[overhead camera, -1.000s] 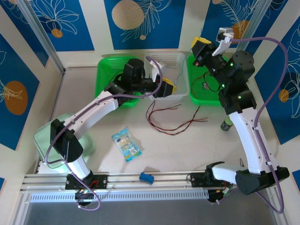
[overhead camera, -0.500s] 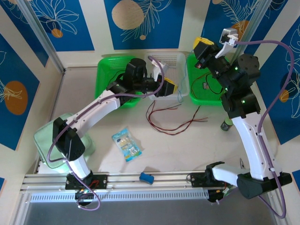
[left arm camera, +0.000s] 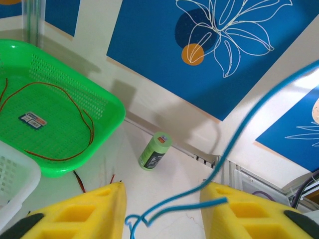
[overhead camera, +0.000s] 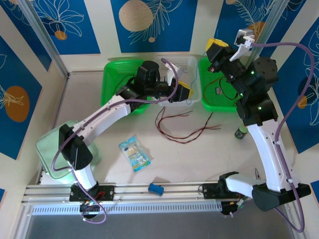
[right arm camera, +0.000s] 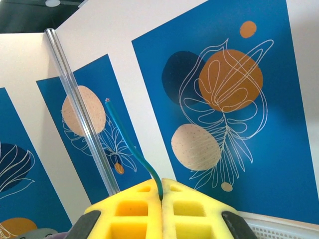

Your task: Untangle the cables

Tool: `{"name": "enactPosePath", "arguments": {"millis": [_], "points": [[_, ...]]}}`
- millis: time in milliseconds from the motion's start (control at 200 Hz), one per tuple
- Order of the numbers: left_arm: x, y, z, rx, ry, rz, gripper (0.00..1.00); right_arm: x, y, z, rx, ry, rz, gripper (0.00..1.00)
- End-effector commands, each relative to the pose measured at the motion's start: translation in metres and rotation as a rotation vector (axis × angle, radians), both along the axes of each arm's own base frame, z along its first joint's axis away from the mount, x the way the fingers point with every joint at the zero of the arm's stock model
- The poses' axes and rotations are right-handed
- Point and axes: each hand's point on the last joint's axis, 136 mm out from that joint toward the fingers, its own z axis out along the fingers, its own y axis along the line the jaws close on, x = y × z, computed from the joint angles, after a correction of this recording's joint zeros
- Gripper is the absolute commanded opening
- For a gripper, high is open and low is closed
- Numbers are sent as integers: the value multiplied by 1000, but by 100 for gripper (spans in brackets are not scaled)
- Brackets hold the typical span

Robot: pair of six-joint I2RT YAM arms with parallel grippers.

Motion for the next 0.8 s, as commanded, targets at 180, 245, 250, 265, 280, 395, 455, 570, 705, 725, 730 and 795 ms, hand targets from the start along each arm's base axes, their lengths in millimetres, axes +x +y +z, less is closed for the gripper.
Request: {"name": "enactPosePath", "arguments": {"millis": [180,245,250,265,280,395,455,570,705,725,730,795], "points": [[-2,-4,16,-35,-32,-6,24,-15,-1,19,16,-43,12,0],[-3,-3,17,-39,-33,-11,38,-15,-2,19,10,-46,5,0],[-3,-4,17,-38,-33,-11,40,-15,-2,19,10,-45,5,0],[-3,-3,17,-39,-33,-11,43,-15,-3,18,9,-45,3,0],[-3,-3,17,-39,-34,-12,45,-15,-3,19,8,-46,2,0],[-5,-1,18,-43,-42,-10,55,-15,-4,19,-2,-51,-6,0],[-7,0,19,-46,-44,-7,56,-15,-4,18,-5,-50,-13,0],[-7,3,21,-51,-50,0,56,-14,-5,18,-11,-51,-20,0],[-7,3,23,-51,-50,1,48,-15,-5,19,-9,-53,-18,0],[-7,3,23,-51,-51,1,45,-16,-5,19,-8,-53,-16,0],[-7,3,23,-51,-50,1,44,-16,-5,19,-7,-53,-17,0],[-6,1,22,-51,-48,-3,35,-17,-6,20,-7,-56,-17,0]]}}
